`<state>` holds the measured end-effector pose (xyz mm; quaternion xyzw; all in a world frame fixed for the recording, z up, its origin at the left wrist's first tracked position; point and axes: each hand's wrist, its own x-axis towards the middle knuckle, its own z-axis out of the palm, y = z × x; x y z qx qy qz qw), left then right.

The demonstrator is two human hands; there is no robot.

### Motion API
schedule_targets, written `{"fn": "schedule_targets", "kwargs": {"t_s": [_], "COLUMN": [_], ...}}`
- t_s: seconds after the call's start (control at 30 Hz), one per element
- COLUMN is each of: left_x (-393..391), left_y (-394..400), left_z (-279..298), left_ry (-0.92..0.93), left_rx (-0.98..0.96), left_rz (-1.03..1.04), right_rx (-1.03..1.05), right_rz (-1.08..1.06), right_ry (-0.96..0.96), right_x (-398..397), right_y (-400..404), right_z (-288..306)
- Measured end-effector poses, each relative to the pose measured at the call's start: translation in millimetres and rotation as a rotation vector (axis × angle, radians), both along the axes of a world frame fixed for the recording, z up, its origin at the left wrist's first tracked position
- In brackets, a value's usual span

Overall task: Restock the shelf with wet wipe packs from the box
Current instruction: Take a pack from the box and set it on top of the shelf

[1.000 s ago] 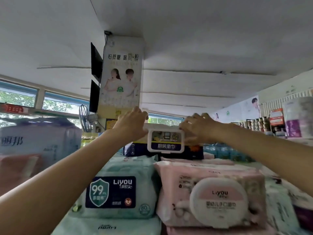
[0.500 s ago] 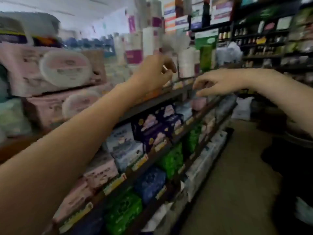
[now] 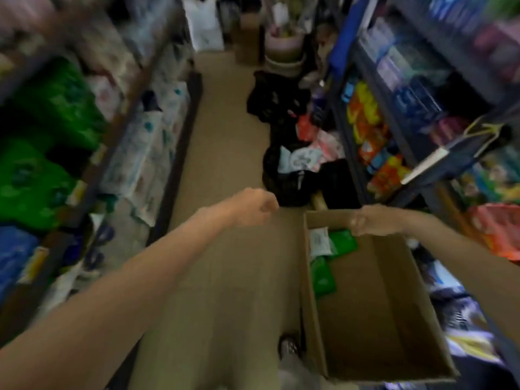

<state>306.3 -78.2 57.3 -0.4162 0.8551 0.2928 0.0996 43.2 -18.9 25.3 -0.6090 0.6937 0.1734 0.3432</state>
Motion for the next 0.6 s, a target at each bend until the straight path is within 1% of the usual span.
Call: {"fn": "schedule_targets", "kwargs": {"t_s": [0.1, 0.2, 0.27, 0.33, 0.37, 0.47, 0.53, 0.6], "left_x": [-68.2, -118.6, -143.3, -160.3, -165.9, -173.0, -172.1, -171.3], "left_y": [-11.0, -14.2, -17.4, -21.3, -23.9, -28.6, -27.6, -24.6], "left_z": [-66.4, -123.5, -153.0, -175.7, -187.8, -227.5, -250.1, -265.9], "left_ry": [-0.07, -0.15, -0.127, -0.054, -0.016, 0.08, 0.113, 0.13], "left_rx": [0.107, 0.2, 0.28, 0.324, 0.32, 0.26, 0.21, 0.167], "left_rz": [0.012, 0.032, 0.061, 0.148, 0.201, 0.316, 0.373, 0.393], "right_rx": [0.05, 0.132, 0.127, 0.077, 0.061, 0.069, 0.099, 0.064], "right_rz": [-0.249, -0.467, -0.636, -0.833, -0.91, -1.038, -1.11, -1.13], "right_ry": [-0.16, -0.27, -0.379, -0.434, -0.443, -0.521, -0.602, -0.614], "right_x": [-51.7, -77.3, -83.7, -86.7, -87.0, -79.6, -71.5, -65.0], "right_y": [2.1, 3.9, -2.9, -14.2, -20.9, -34.9, -40.1, -45.4], "right_z": [-78.0, -150.3, -191.9, -236.7, -259.2, -312.4, -340.5, -357.0]}}
